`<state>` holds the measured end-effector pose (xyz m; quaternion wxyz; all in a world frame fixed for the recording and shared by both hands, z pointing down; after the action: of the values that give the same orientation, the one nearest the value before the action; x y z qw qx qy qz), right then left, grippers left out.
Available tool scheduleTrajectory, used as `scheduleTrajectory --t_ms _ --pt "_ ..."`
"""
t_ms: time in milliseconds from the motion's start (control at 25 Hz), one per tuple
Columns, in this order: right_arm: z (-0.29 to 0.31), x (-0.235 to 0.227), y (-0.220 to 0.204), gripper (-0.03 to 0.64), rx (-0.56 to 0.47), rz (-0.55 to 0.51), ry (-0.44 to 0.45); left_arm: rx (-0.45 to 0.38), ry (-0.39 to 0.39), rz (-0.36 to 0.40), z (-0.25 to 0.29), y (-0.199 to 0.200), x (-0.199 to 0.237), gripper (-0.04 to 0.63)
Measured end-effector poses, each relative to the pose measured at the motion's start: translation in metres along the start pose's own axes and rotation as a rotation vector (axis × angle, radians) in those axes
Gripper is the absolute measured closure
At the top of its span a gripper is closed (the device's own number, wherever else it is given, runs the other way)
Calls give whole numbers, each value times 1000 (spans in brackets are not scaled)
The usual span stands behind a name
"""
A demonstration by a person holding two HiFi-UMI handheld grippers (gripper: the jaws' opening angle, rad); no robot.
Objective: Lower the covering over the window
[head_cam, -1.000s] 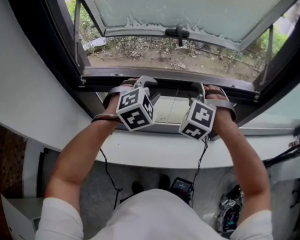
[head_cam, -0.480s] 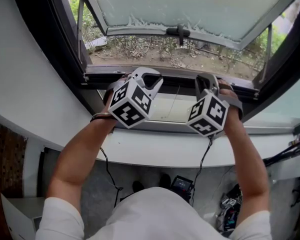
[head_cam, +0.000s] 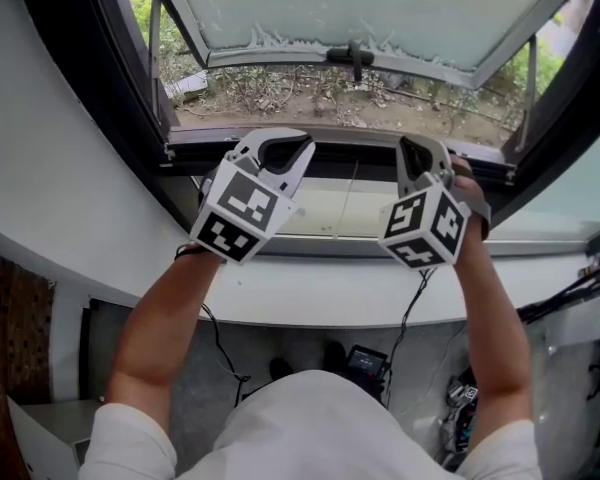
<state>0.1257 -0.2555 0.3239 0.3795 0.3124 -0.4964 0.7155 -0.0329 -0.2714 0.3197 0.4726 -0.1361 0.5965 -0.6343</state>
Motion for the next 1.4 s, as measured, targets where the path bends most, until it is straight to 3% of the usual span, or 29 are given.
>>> scheduleTrajectory --t_ms 240,760,1120,1400 --pt "-30 -1 1 592 -44 111 -49 -100 31 -130 -31 0 -8 571" --pt "-66 8 -18 592 -48 230 -99 -186 8 -300 -65 -15 -32 571" --pt "-88 13 -26 592 -80 367 -151 -239 19 -375 -90 -29 -46 571" --pt "-112 38 -34 592 -66 378 -138 -246 -20 -458 -109 -53 -64 571"
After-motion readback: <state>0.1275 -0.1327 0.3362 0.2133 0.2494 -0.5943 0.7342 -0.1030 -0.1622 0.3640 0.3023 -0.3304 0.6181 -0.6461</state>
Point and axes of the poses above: the fingertips, and each gripper's own axes: z forward along the fingers, x to its left, y out of its top, the point moved 4 cm from there along -z, backward along the fingers, and after that the axes turned 2 degrees about x, right-handed, at the moved point
